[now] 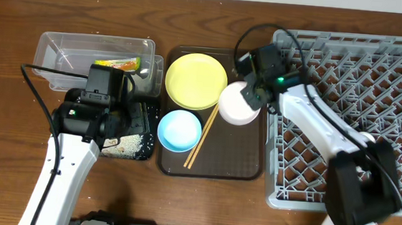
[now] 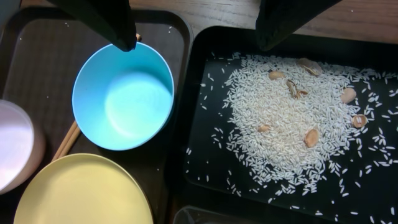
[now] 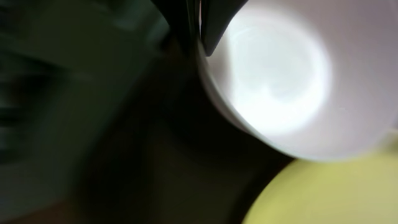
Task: Sort waste into correct bins and load items into the dishwasher rack
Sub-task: 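Grasp the pink bowl with the right gripper and carry it to the rack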
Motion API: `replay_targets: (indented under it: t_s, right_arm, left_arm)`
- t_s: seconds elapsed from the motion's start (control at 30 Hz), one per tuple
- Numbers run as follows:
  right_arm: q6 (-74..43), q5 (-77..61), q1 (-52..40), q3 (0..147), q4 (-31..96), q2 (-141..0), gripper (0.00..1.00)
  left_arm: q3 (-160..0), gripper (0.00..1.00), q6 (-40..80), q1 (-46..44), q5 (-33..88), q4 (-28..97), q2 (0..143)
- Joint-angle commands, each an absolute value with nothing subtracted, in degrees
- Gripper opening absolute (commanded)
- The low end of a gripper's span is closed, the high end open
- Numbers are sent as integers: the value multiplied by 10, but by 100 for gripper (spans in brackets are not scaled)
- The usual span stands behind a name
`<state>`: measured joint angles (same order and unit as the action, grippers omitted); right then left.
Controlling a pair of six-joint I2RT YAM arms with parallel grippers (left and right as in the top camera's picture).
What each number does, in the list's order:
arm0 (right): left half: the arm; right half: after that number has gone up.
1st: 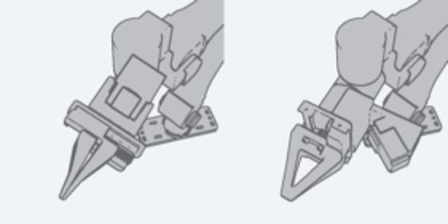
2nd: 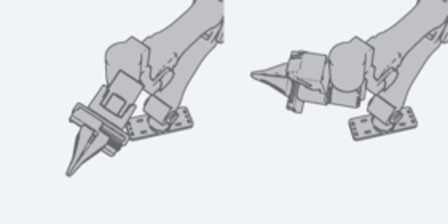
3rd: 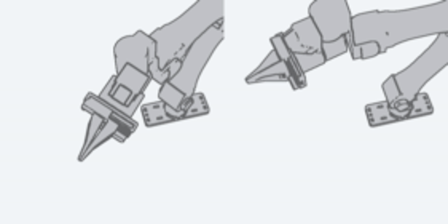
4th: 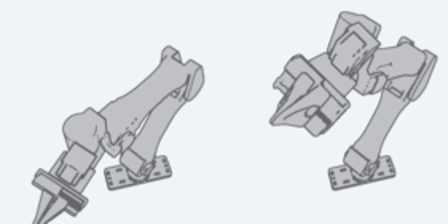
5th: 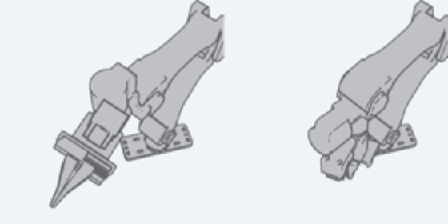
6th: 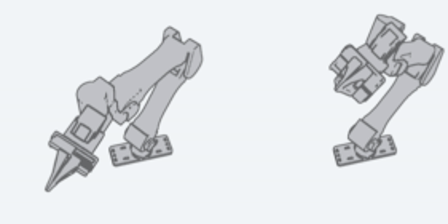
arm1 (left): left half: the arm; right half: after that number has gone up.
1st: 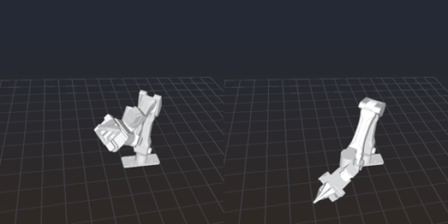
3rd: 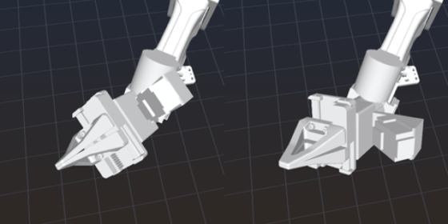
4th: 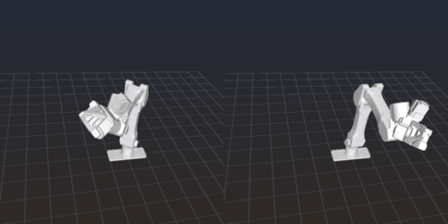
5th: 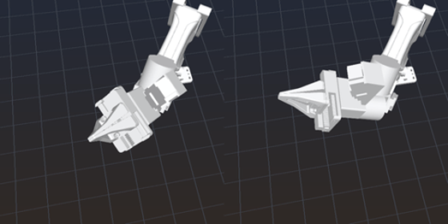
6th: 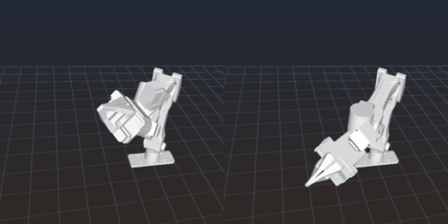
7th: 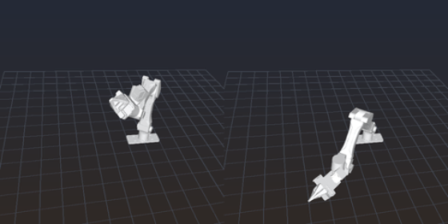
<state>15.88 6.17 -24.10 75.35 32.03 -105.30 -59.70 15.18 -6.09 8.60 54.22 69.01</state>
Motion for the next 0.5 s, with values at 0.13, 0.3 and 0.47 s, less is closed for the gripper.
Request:
replay_targets:
  t_s: [0.13, 0.3, 0.47]
  right_arm:
    - [154, 206, -213, 780, 242, -943, 1]
    - [221, 327, -192, 780, 175, -939, 1]
    - [288, 472, -167, 780, 103, -970, 1]
  left_arm:
    - [-593, 64, 153, -58, 81, 546, 693]
    - [-593, 64, 153, -58, 81, 545, 693]
    - [-593, 64, 153, -58, 81, 544, 693]
